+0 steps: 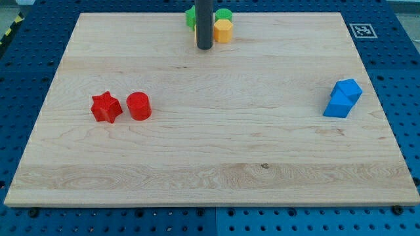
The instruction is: Point at the red star
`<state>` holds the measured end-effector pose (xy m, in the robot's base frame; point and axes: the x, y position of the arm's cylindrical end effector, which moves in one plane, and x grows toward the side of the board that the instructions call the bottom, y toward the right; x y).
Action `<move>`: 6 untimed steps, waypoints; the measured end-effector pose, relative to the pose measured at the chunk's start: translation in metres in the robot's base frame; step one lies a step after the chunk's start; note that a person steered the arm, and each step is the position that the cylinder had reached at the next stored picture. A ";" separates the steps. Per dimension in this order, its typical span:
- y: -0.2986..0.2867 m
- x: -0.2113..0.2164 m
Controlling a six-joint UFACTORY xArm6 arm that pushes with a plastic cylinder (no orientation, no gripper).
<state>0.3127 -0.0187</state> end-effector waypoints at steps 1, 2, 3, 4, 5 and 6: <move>-0.050 0.034; -0.129 0.043; -0.224 0.067; -0.272 0.117; -0.260 0.160; -0.180 0.149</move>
